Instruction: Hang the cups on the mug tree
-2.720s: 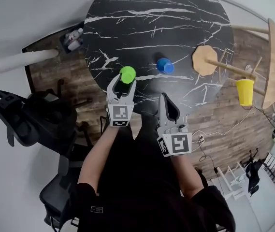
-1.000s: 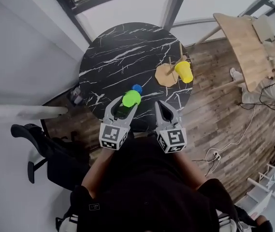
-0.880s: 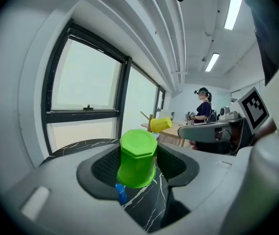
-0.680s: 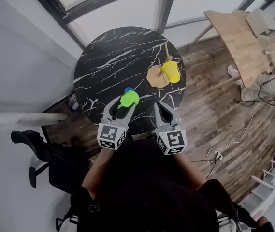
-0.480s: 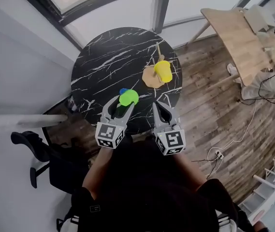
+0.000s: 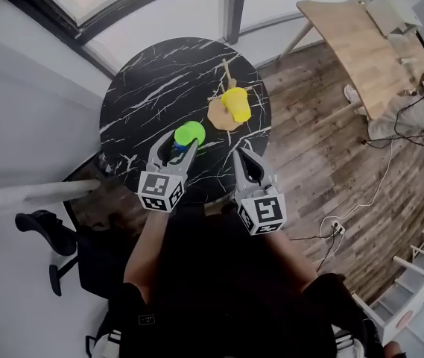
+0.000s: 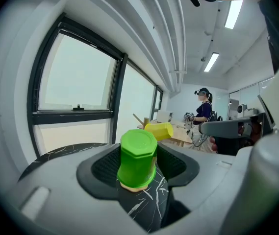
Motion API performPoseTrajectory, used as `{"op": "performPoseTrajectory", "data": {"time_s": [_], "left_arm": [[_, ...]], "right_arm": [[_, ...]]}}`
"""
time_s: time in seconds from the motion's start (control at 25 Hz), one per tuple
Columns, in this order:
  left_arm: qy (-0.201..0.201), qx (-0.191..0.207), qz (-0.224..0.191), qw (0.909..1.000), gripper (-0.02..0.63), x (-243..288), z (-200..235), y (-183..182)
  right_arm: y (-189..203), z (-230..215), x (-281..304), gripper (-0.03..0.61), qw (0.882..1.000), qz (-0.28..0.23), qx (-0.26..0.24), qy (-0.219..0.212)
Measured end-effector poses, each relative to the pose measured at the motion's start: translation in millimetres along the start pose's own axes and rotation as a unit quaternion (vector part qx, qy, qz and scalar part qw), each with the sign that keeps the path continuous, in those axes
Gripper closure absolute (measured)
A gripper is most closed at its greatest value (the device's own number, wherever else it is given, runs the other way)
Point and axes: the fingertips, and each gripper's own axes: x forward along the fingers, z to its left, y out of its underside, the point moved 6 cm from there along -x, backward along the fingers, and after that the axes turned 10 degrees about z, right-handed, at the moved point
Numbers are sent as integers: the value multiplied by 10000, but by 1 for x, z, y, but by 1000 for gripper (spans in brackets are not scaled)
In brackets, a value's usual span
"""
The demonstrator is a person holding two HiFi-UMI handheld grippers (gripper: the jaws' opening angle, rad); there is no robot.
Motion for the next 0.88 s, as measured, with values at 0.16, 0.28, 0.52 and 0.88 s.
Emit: {"op": "performPoseTrajectory", "data": {"time_s": [0.16,0.28,0.52,0.88], "left_arm": [[293,133,48,9995,379,15,10,-5],[475,265,58,9985,379,28,17,-8],[797,348,43,9962,379,49,31,-16],[1084,360,-11,9935,377,72,40,-24]], "right_arm": [[3,9,3,581,9996,19,93,247],[3,15,9,581,9991,7,98,409],[2,25,18,581,9971,36,214,732],[12,36,30,581,9949,154,325,940]]}}
